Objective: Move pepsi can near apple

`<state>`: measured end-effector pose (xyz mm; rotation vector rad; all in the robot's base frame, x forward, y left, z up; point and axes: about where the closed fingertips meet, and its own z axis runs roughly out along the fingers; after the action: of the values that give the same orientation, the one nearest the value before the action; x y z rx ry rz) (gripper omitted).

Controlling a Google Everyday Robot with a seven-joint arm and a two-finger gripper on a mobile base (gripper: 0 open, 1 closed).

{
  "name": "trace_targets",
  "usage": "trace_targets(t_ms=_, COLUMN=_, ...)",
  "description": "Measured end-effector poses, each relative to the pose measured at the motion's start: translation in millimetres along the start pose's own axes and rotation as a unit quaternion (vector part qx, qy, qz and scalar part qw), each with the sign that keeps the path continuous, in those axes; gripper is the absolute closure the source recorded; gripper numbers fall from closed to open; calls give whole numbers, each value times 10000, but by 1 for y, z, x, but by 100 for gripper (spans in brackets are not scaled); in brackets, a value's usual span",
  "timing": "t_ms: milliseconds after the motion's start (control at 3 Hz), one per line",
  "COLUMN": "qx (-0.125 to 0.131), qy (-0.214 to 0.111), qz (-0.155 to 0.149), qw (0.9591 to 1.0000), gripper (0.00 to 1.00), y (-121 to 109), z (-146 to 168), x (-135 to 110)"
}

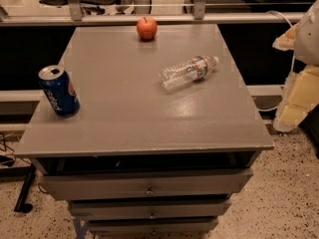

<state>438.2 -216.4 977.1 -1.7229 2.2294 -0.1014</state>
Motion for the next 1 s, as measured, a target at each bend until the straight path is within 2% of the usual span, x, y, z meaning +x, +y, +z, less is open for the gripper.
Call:
trace_targets(t_ms=333, qx=0, qy=0, qz=0, qw=10000, gripper=0, y=0, z=0, x=0)
trace_targets(t_ms=667, qx=-65, qy=-216, qz=96, qw=9997, gripper=0, y=0, z=5, x=-7)
trace_targets(t_ms=1000, qx=-226, qy=-803, qz=145, qw=9964, gripper=0, y=5, z=29, x=-45)
